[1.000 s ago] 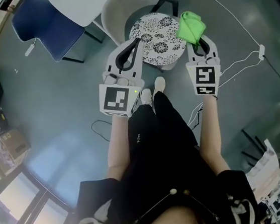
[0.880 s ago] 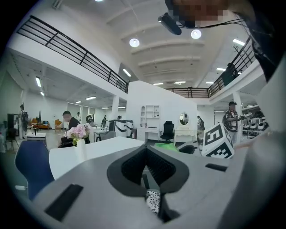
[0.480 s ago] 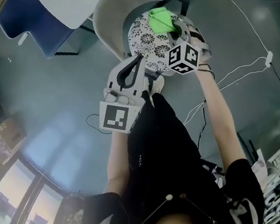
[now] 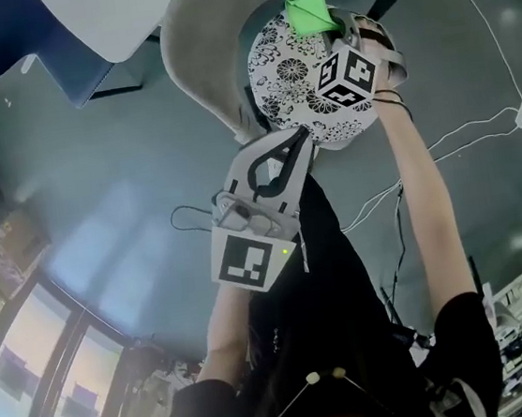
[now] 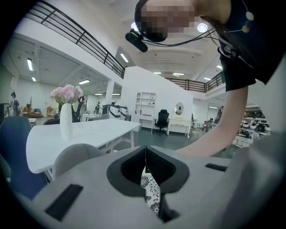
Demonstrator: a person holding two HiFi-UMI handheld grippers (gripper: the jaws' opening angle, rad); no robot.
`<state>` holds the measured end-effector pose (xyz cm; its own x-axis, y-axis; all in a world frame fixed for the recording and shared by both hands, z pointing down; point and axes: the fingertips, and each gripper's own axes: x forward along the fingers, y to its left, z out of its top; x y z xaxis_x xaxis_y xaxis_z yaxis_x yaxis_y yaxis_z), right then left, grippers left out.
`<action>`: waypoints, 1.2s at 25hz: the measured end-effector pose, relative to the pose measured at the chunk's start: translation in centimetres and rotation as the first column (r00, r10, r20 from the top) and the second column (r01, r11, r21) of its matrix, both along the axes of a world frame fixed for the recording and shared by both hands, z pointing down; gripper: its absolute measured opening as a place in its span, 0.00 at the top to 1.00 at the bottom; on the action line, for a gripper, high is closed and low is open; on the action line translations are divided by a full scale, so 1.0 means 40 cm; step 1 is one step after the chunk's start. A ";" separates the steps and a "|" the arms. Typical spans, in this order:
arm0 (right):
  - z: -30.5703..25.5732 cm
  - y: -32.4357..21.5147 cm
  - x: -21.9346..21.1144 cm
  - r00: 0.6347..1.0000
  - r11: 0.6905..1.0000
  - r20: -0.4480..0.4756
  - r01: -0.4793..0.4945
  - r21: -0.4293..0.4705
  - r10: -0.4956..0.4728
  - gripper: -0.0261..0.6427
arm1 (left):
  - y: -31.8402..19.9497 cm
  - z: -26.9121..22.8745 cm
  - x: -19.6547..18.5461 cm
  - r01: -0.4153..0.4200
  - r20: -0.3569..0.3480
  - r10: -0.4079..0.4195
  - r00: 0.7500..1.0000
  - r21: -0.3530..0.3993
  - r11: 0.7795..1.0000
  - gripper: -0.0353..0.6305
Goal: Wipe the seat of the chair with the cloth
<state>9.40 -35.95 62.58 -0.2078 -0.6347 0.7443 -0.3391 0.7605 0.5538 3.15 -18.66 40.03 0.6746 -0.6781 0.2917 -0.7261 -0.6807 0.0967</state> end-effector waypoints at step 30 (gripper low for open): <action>0.292 0.389 -0.163 0.980 0.948 0.080 0.198 -0.249 -0.184 0.89 | -0.095 0.107 -0.138 0.144 -0.046 -0.142 0.989 0.057 0.988 0.94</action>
<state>2.88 -20.40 74.25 -0.3517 -0.3697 0.8600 -0.1982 0.9273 0.3175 -2.37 -22.45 44.29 0.5802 -0.7839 0.2212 -0.8126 -0.5757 0.0912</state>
